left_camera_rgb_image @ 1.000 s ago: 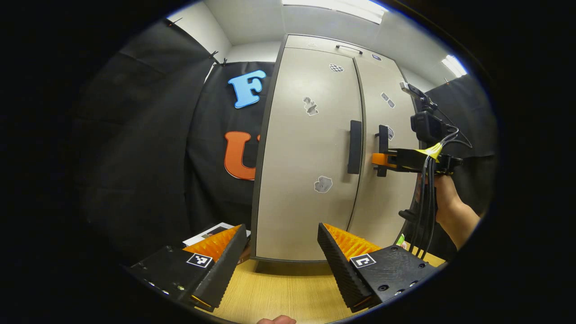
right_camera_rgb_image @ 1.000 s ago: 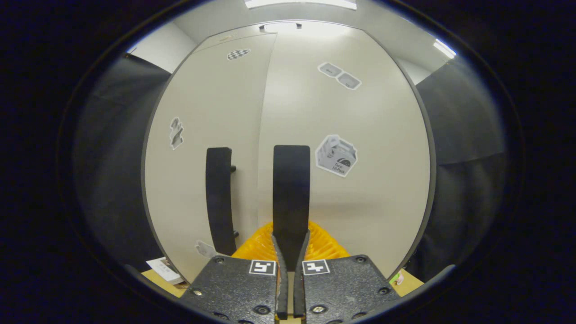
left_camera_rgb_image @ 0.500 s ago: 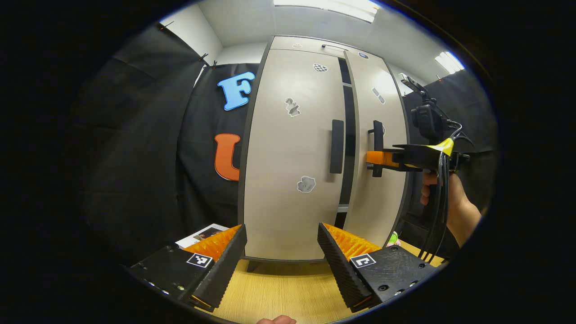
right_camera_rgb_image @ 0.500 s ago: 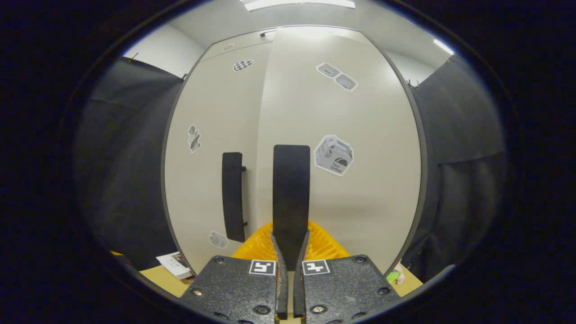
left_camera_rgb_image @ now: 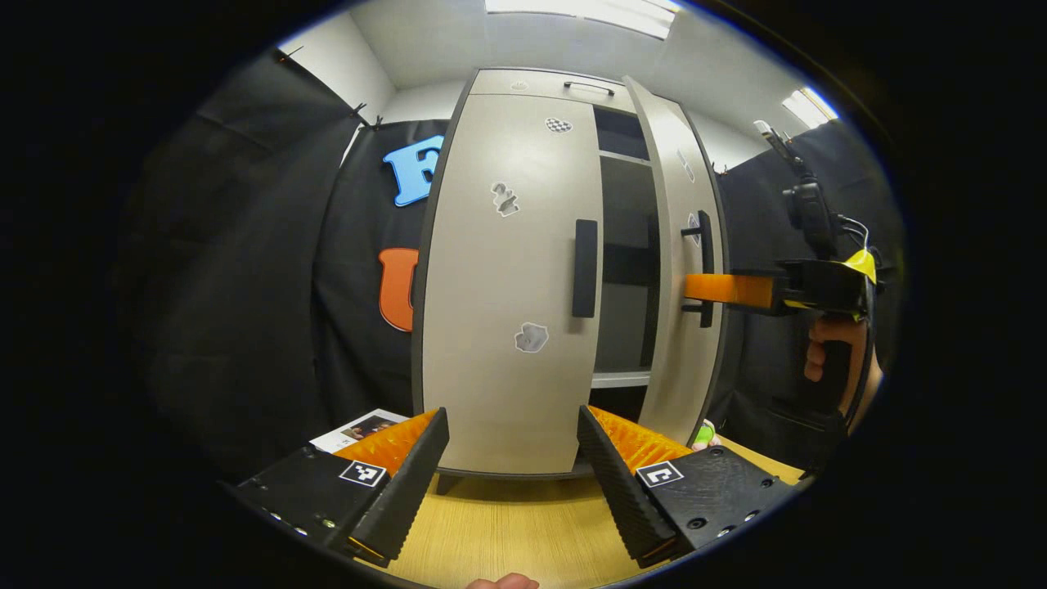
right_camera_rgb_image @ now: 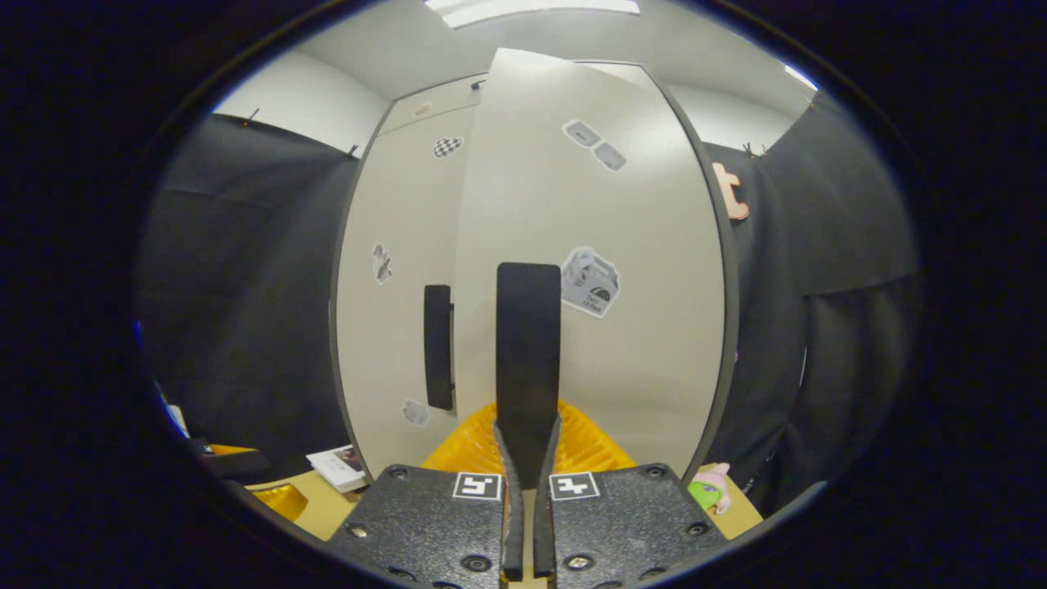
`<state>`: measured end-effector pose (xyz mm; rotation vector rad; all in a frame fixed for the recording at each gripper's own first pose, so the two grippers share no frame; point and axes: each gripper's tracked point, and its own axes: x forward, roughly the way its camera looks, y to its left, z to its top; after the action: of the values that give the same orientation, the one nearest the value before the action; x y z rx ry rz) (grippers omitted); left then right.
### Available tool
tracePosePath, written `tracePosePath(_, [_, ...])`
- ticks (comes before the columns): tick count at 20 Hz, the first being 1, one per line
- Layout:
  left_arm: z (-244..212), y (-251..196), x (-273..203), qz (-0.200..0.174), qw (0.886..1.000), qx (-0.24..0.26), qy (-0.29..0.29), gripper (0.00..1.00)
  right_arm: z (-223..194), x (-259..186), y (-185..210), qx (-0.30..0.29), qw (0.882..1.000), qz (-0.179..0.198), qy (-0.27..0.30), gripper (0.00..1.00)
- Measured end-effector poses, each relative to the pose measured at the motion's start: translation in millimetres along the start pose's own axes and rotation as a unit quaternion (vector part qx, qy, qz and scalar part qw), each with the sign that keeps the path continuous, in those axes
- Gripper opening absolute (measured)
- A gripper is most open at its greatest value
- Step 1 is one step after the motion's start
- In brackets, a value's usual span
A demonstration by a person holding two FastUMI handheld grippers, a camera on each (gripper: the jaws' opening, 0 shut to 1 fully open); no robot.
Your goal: Open the right door of the double-door shoe cabinet with the right hand, and open the left door with the left hand.
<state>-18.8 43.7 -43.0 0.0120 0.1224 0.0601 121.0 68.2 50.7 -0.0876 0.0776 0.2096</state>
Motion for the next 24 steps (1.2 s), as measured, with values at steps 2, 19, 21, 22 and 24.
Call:
tracePosePath(2, [0, -9, 0, 0.000, 1.000, -0.002, -0.001, 0.95, 0, -13, -6, 0.002, 1.000, 0.008, 0.000, 0.08])
tracePosePath(19, [-2, -98, 6, -0.034, 0.999, -0.003, -0.006, 0.95, 3, -100, -129, -0.009, 0.999, -0.032, -0.001, 0.06])
tracePosePath(21, [-4, -102, 4, -0.036, 0.999, 0.000, -0.005, 0.95, 4, -105, -152, -0.008, 0.998, -0.061, -0.005, 0.05])
tracePosePath(22, [-5, -102, 4, -0.036, 0.999, 0.001, -0.005, 0.95, 3, -108, -166, -0.005, 0.997, -0.080, -0.007, 0.04])
tracePosePath(24, [-5, -103, 4, -0.035, 0.999, 0.001, -0.002, 0.95, 4, -109, -191, 0.006, 0.996, -0.091, -0.012, 0.04])
